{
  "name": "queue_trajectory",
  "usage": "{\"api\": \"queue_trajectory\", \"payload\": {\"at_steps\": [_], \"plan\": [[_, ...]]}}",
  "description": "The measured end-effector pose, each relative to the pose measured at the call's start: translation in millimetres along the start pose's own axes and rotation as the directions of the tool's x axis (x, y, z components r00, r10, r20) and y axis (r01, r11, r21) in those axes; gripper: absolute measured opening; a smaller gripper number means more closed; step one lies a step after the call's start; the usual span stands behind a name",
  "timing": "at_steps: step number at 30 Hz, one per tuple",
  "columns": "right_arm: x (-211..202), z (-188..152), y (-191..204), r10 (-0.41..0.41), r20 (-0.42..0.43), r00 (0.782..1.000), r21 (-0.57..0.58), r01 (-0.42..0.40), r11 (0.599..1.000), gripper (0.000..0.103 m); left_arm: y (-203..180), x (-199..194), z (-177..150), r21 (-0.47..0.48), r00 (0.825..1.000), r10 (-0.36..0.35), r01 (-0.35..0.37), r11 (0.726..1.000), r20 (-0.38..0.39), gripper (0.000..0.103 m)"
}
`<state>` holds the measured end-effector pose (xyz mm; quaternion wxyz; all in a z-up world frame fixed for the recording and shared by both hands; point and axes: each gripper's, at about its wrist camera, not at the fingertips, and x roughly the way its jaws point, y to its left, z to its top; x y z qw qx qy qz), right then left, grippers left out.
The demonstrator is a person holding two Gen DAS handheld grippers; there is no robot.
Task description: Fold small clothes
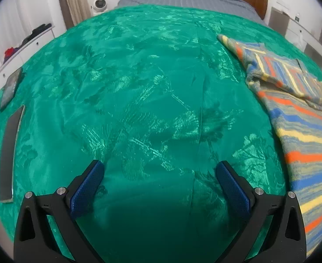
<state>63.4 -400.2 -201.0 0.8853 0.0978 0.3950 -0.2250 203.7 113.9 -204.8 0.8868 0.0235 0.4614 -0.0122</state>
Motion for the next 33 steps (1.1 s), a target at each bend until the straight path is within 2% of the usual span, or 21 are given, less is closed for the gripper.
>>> {"api": "queue_trajectory", "payload": {"at_steps": [7,12,15,17,18,19,21,22,25,26,27,28,29,30,31,32,33], "plan": [[4,2,-1,0.003,-0.015,1.0,-0.011,-0.003,1.0,0.103,1,-1,3,-0.01,0.999,-0.005,0.005,1.0,-0.04,0.103],[5,6,-1,0.017,-0.052,0.999,-0.025,-0.018,1.0,0.103,2,-34,-14,0.009,0.999,-0.033,0.033,0.999,-0.044,0.102],[-6,20,2,0.046,-0.18,0.983,-0.072,-0.06,0.996,0.103,5,-71,-35,0.04,0.991,-0.129,0.129,0.991,-0.025,0.102],[-30,20,4,0.113,-0.18,0.977,-0.079,-0.129,0.988,0.102,5,-89,-50,0.057,0.977,-0.21,0.212,0.976,-0.042,0.102],[-53,16,6,0.172,-0.165,0.971,-0.091,-0.189,0.978,0.103,4,-95,-56,0.063,0.968,-0.244,0.248,0.967,-0.059,0.102],[-69,11,8,0.211,-0.165,0.964,-0.106,-0.23,0.968,0.103,-3,-101,-65,0.079,0.949,-0.298,0.306,0.949,-0.099,0.102],[-97,-2,15,0.285,-0.184,0.941,-0.132,-0.311,0.941,0.103,-17,-106,-79,0.121,0.926,-0.345,0.364,0.923,-0.155,0.102],[-113,-14,20,0.336,-0.205,0.919,-0.143,-0.367,0.919,0.103,-31,-107,-89,0.17,0.921,-0.345,0.375,0.911,-0.182,0.102],[-139,-50,32,0.423,-0.281,0.861,-0.15,-0.475,0.867,0.102,-57,-102,-111,0.276,0.933,-0.287,0.34,0.899,-0.217,0.101],[-141,-62,36,0.433,-0.318,0.844,-0.142,-0.494,0.858,0.102,-61,-99,-115,0.287,0.935,-0.27,0.331,0.899,-0.231,0.099],[-141,-71,37,0.437,-0.348,0.829,-0.128,-0.504,0.854,0.102,-66,-97,-118,0.292,0.933,-0.259,0.327,0.899,-0.249,0.089],[-139,-81,38,0.44,-0.385,0.811,-0.102,-0.511,0.853,0.101,-69,-97,-118,0.285,0.93,-0.261,0.331,0.9,-0.258,0.085],[-138,-88,37,0.446,-0.41,0.796,-0.076,-0.517,0.853,0.096,-70,-97,-119,0.271,0.924,-0.274,0.345,0.899,-0.267,0.081],[-134,-96,35,0.462,-0.442,0.769,-0.028,-0.527,0.85,0.09,-71,-98,-120,0.254,0.916,-0.29,0.36,0.898,-0.276,0.08],[-130,-101,34,0.471,-0.457,0.754,-0.001,-0.53,0.848,0.087,-72,-97,-120,0.248,0.914,-0.292,0.364,0.898,-0.283,0.079],[-128,-104,32,0.479,-0.47,0.742,0.023,-0.532,0.847,0.083,-73,-95,-122,0.248,0.914,-0.282,0.357,0.901,-0.292,0.074],[-127,-108,31,0.484,-0.47,0.738,0.034,-0.533,0.846,0.082,-73,-92,-123,0.252,0.916,-0.268,0.346,0.904,-0.299,0.066]]}}
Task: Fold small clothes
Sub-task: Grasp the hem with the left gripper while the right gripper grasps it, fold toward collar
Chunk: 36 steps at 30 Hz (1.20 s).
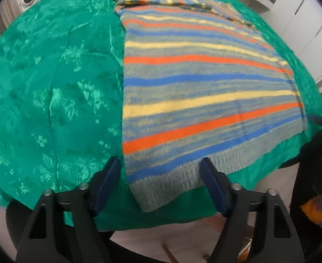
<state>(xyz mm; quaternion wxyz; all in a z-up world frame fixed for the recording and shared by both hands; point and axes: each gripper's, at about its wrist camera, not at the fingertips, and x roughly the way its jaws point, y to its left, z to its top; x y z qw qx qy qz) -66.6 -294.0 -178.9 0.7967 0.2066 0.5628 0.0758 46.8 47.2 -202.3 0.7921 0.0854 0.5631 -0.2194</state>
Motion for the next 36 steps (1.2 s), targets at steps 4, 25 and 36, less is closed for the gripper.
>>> {"api": "queue_trajectory", "payload": {"at_steps": [4,25,36], "plan": [[12,5,4,0.021,-0.011,1.0,-0.014,-0.021,1.0,0.065,-1,6,-2,-0.011,0.999,0.001,-0.001,1.0,-0.033,0.041],[-43,103,42,0.161,0.238,0.958,-0.057,-0.152,0.987,0.007,68,-69,89,-0.194,0.92,-0.182,0.26,0.946,0.349,0.005],[9,296,15,0.099,0.359,0.928,0.031,-0.117,0.993,0.007,103,9,274,-0.298,0.938,-0.081,0.188,0.936,0.338,0.005]]}}
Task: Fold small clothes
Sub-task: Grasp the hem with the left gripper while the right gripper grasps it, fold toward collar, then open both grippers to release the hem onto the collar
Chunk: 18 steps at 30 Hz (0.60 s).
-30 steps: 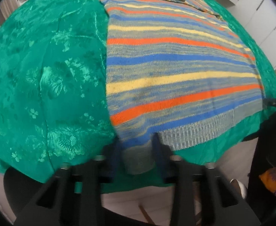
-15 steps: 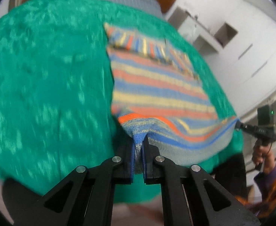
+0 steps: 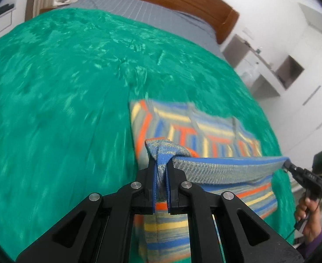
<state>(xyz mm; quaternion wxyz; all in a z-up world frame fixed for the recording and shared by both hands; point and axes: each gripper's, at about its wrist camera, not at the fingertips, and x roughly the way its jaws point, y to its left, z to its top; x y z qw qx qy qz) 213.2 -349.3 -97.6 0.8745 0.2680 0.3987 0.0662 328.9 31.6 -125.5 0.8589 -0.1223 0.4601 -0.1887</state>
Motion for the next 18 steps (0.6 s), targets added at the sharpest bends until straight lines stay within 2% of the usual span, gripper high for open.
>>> {"api": "queue_trajectory", "payload": {"at_steps": [2,4,5,7,8,9,11,14,16,18], "plan": [[24,22,-11,-0.026,-0.005,1.0,0.018,0.026,0.999,0.007,-3,28,19,0.014,0.999,0.028,-0.028,1.0,-0.024,0.005],[48,44,-25,-0.048,-0.005,0.999,0.037,0.048,0.998,0.007,-4,52,35,0.012,0.998,0.05,-0.049,0.999,-0.028,0.011],[58,53,-31,-0.054,0.005,0.999,0.051,0.054,0.997,0.007,-1,62,43,-0.003,0.998,0.06,-0.06,0.998,-0.023,0.02],[78,69,-48,-0.039,0.016,0.999,0.097,0.037,0.995,0.008,9,75,58,-0.057,0.997,0.083,-0.083,0.995,-0.011,0.05],[84,75,-55,-0.048,0.02,0.999,0.122,0.045,0.992,0.011,14,76,62,-0.079,0.996,0.092,-0.092,0.993,-0.009,0.073],[87,79,-62,-0.065,0.023,0.998,0.144,0.061,0.988,0.018,21,71,64,-0.105,0.995,0.098,-0.096,0.99,0.008,0.078],[83,84,-70,-0.103,0.028,0.994,0.153,0.098,0.983,0.025,31,54,60,-0.12,0.996,0.071,-0.065,0.991,0.047,0.078],[61,85,-65,-0.127,0.034,0.991,0.077,0.124,0.989,0.025,31,35,48,-0.033,0.995,0.076,-0.074,0.997,0.067,0.078],[58,82,-53,-0.098,-0.026,0.995,0.004,0.098,0.995,0.025,21,33,41,0.066,0.996,0.081,-0.084,0.994,0.044,0.079],[67,73,-36,-0.078,-0.127,0.989,-0.078,0.068,0.995,0.025,8,44,37,0.169,0.995,0.105,-0.103,0.98,0.0,0.079]]}}
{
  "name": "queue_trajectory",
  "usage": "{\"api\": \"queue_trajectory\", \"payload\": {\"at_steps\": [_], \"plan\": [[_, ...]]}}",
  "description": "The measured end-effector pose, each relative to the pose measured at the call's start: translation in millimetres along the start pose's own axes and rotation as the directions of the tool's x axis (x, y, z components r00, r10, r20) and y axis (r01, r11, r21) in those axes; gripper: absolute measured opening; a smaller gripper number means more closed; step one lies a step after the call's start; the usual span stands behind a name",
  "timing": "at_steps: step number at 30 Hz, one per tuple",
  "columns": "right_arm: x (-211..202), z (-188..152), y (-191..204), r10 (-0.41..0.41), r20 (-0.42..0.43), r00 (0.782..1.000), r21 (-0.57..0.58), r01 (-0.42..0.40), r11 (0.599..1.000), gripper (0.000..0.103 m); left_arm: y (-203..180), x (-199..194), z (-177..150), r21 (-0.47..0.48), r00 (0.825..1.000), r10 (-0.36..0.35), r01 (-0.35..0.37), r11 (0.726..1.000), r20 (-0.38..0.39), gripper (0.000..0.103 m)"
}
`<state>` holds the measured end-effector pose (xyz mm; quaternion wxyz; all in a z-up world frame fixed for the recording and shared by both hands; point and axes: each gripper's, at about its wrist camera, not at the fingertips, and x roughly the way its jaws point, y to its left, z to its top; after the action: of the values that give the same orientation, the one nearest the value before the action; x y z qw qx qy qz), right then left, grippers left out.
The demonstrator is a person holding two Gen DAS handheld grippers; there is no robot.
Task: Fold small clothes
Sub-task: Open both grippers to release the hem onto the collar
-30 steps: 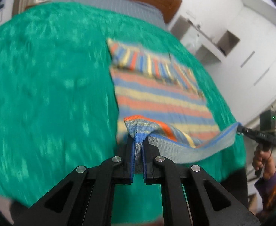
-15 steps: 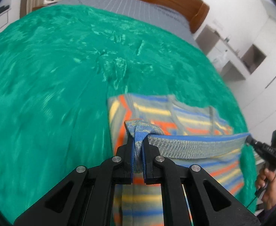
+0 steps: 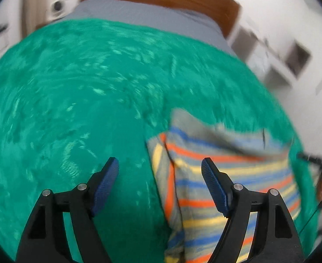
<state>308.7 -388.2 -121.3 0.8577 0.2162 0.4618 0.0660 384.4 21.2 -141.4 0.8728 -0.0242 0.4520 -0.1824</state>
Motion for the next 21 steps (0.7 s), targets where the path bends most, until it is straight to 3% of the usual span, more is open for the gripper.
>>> {"api": "queue_trajectory", "payload": {"at_steps": [3,6,8,9,11,14,16,18,21], "plan": [[38,0,19,-0.008,-0.182,0.983,-0.064,-0.004,0.998,0.025,-19,16,1,0.09,0.999,0.032,-0.029,0.996,-0.038,0.079],[76,12,28,-0.013,-0.25,0.968,-0.057,-0.002,0.998,0.025,-31,18,-6,0.082,0.999,0.018,-0.014,0.997,-0.045,0.079],[89,28,32,-0.022,-0.191,0.981,-0.013,0.02,1.0,0.025,-31,15,-16,0.058,0.999,0.02,-0.017,0.998,-0.045,0.079],[89,39,32,-0.038,-0.107,0.994,0.025,0.041,0.999,0.025,-29,11,-22,0.049,0.999,0.028,-0.026,0.998,-0.047,0.079],[82,47,29,-0.071,-0.007,0.997,0.081,0.071,0.994,0.025,-23,-2,-35,0.038,0.998,0.04,-0.039,0.999,-0.04,0.079],[58,43,29,-0.023,0.072,0.997,0.131,0.013,0.991,0.026,-20,-24,-60,0.056,0.999,0.034,-0.033,0.998,-0.018,0.088],[36,24,39,0.025,0.061,0.998,0.066,-0.029,0.997,0.03,-22,-34,-78,0.079,0.999,0.045,-0.044,0.996,-0.008,0.091],[13,-6,52,0.046,0.021,0.999,-0.02,-0.045,0.999,0.055,-26,-39,-94,0.099,0.997,0.074,-0.072,0.992,-0.009,0.091],[-34,-73,58,-0.012,0.025,1.0,-0.121,0.015,0.993,0.064,-27,-43,-113,0.093,0.996,0.087,-0.086,0.992,0.0,0.09]]}}
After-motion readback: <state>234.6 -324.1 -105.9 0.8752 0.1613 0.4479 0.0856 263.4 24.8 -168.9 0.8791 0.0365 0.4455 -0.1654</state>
